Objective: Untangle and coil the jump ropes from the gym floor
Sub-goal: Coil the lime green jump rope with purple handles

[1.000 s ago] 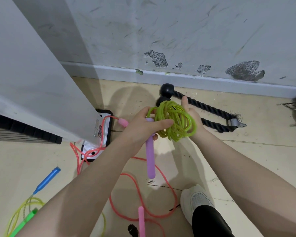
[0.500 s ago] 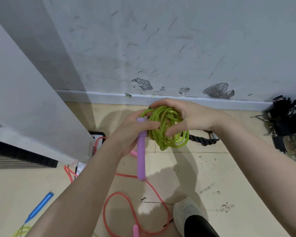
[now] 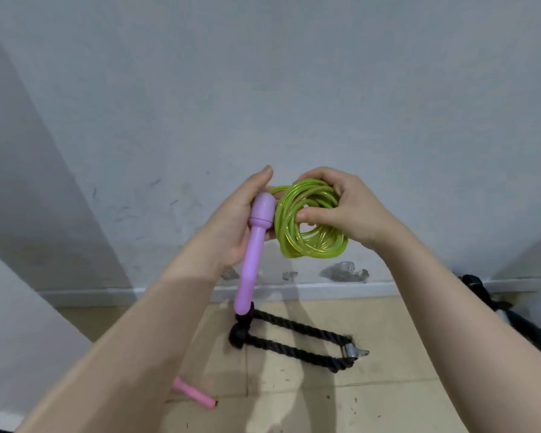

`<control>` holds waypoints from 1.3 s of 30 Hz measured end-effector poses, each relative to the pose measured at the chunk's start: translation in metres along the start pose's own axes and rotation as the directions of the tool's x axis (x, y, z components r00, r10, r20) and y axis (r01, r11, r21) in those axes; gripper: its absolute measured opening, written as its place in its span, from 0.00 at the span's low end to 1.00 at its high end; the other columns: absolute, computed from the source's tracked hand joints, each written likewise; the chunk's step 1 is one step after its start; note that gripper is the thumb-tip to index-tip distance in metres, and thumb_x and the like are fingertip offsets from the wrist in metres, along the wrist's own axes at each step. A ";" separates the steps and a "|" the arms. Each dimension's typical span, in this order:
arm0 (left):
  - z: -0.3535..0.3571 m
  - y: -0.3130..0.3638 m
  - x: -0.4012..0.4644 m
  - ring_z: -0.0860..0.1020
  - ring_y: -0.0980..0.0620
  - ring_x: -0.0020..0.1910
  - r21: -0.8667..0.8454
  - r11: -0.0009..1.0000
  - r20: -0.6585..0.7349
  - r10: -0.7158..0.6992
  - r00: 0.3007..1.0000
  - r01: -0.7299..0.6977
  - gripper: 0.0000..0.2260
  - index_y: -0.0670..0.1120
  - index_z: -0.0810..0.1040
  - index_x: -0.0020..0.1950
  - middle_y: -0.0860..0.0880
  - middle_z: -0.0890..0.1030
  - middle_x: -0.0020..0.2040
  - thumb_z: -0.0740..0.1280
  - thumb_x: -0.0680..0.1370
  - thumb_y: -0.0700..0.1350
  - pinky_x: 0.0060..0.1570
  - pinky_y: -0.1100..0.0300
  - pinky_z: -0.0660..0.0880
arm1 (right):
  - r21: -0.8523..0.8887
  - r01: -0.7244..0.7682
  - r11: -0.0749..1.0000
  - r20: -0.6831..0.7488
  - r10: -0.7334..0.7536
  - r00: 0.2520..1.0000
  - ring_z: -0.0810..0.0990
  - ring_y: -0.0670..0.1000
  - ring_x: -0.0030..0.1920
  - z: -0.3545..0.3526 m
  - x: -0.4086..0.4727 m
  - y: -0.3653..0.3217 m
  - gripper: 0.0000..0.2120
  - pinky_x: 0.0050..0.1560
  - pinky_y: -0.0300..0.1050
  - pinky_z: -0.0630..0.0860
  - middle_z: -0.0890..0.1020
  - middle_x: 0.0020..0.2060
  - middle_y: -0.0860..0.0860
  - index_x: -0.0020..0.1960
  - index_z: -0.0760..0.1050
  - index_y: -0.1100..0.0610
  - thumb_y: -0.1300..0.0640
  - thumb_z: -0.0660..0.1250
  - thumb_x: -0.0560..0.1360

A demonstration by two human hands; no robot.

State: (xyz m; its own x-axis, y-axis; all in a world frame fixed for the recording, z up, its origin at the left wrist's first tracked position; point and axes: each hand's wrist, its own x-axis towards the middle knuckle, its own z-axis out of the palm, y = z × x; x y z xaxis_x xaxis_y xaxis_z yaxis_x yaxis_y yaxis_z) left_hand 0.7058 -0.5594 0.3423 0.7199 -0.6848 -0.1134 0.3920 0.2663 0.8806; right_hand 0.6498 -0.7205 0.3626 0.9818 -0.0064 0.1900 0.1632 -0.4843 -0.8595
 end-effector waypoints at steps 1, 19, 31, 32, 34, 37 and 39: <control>0.014 0.019 0.005 0.78 0.51 0.31 0.054 0.998 -0.055 0.046 0.997 -0.043 0.18 0.42 0.81 0.42 0.46 0.81 0.34 0.60 0.76 0.54 0.39 0.59 0.75 | -0.021 0.032 0.999 -0.032 -0.032 0.999 0.81 0.59 0.39 -0.015 0.006 -0.015 0.19 0.43 0.61 0.80 0.82 0.38 0.48 0.48 0.77 0.46 0.51 0.78 0.60; 0.283 0.405 -0.027 0.79 0.44 0.44 0.678 0.557 0.003 0.650 0.760 -0.479 0.20 0.45 0.81 0.48 0.40 0.82 0.46 0.55 0.80 0.56 0.48 0.51 0.75 | -0.197 0.316 0.928 -0.132 -0.344 0.929 0.77 0.38 0.41 -0.281 0.079 -0.383 0.18 0.46 0.35 0.74 0.79 0.42 0.41 0.50 0.73 0.47 0.57 0.77 0.65; 0.364 0.576 -0.006 0.74 0.55 0.52 0.874 -0.014 0.327 0.757 0.566 -0.485 0.21 0.47 0.73 0.61 0.51 0.76 0.53 0.72 0.69 0.41 0.51 0.70 0.68 | -0.578 0.455 0.677 -0.207 -0.662 0.721 0.74 0.44 0.47 -0.393 0.135 -0.528 0.21 0.52 0.36 0.71 0.77 0.49 0.47 0.58 0.74 0.56 0.46 0.68 0.69; 0.367 0.579 -0.001 0.74 0.55 0.52 0.867 -0.032 0.349 0.749 0.562 -0.497 0.21 0.47 0.73 0.61 0.50 0.77 0.53 0.72 0.69 0.41 0.52 0.69 0.68 | -0.569 0.448 0.690 -0.246 -0.662 0.708 0.72 0.40 0.45 -0.399 0.137 -0.526 0.20 0.50 0.30 0.68 0.75 0.48 0.47 0.57 0.74 0.56 0.48 0.69 0.69; 0.372 0.580 0.011 0.74 0.55 0.53 0.857 -0.021 0.367 0.725 0.582 -0.514 0.23 0.47 0.72 0.63 0.50 0.77 0.55 0.73 0.69 0.42 0.53 0.68 0.68 | -0.562 0.425 0.709 -0.304 -0.656 0.691 0.71 0.36 0.44 -0.410 0.139 -0.517 0.18 0.48 0.25 0.65 0.74 0.46 0.46 0.55 0.74 0.56 0.49 0.69 0.69; 0.375 0.575 0.029 0.74 0.55 0.55 0.845 0.020 0.372 0.696 0.614 -0.535 0.25 0.48 0.72 0.65 0.49 0.77 0.58 0.73 0.70 0.42 0.54 0.72 0.66 | -0.517 0.385 0.764 -0.334 -0.595 0.731 0.72 0.34 0.45 -0.419 0.147 -0.498 0.14 0.47 0.25 0.65 0.76 0.45 0.46 0.53 0.75 0.56 0.50 0.66 0.71; 0.371 0.574 0.041 0.73 0.55 0.57 0.845 0.041 0.365 0.685 0.631 -0.534 0.26 0.47 0.71 0.67 0.48 0.76 0.59 0.73 0.70 0.42 0.55 0.76 0.63 | -0.472 0.366 0.802 -0.341 -0.549 0.763 0.72 0.38 0.44 -0.420 0.157 -0.490 0.13 0.47 0.25 0.65 0.76 0.46 0.47 0.54 0.75 0.57 0.52 0.65 0.72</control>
State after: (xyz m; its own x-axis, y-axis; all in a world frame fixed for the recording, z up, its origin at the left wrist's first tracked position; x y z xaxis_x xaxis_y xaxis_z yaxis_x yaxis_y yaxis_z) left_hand 0.7480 -0.6860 1.0137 0.5134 -0.4973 0.6994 -0.8519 -0.1966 0.4855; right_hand 0.6834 -0.8518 1.0131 0.6265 -0.0369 0.7785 0.4441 -0.8040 -0.3955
